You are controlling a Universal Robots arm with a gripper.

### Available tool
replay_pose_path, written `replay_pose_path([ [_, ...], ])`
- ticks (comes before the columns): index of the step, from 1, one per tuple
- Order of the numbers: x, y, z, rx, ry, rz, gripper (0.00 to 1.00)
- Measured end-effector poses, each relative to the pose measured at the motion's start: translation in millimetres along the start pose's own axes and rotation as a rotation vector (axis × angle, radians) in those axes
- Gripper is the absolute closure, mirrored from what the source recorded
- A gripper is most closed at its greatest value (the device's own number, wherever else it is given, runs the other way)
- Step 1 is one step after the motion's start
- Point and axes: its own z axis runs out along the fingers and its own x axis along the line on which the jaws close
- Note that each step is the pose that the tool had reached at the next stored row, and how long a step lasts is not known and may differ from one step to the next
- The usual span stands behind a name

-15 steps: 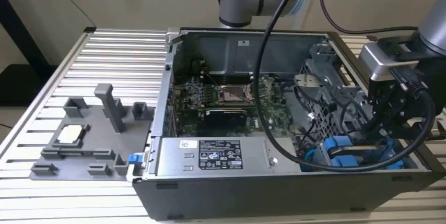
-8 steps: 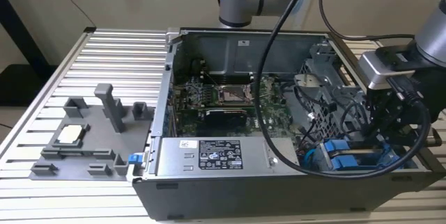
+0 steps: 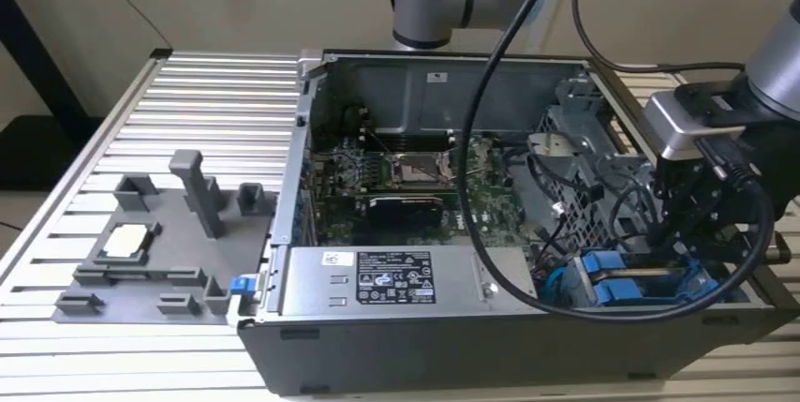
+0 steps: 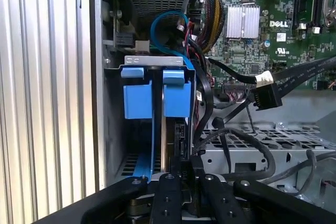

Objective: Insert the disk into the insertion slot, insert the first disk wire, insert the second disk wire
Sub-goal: 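Insert the first disk wire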

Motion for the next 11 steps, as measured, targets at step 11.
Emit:
replay_pose_path([
  [11,1.2,-1.3,9.6,-0.0029,-0.0001,0.0,0.81],
])
